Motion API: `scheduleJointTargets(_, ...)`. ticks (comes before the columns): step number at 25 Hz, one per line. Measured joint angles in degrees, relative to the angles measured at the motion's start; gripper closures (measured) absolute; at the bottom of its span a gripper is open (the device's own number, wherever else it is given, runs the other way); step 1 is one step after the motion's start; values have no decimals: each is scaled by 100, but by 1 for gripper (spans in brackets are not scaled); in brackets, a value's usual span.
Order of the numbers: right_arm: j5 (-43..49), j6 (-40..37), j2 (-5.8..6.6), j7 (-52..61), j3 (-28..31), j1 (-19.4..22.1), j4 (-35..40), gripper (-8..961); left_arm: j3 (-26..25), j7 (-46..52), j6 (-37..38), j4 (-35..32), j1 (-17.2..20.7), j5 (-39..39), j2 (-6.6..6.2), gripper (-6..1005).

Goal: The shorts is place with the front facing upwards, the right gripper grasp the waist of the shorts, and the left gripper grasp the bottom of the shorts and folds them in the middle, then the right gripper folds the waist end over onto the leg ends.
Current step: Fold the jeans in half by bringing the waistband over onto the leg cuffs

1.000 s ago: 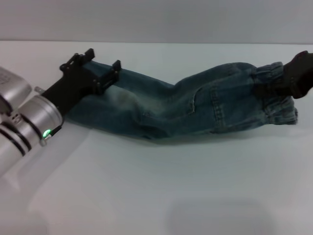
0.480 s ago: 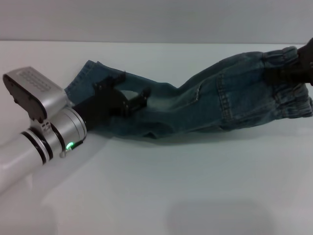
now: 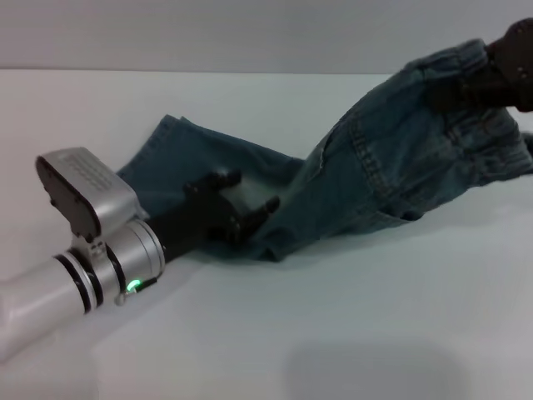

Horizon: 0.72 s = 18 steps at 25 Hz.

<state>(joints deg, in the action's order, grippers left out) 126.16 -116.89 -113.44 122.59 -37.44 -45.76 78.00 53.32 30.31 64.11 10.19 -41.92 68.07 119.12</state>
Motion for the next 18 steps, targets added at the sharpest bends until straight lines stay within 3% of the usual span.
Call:
scheduleJointTargets(6,-30,80,15,15,-27,-192,-237,884,-750,-16,242,249,-7,1043,4,199)
scheduleJointTargets(18,-92,145,16,-76,-80,-502,-901,885,-3233,-669,-25,1048,30,3599,5,199)
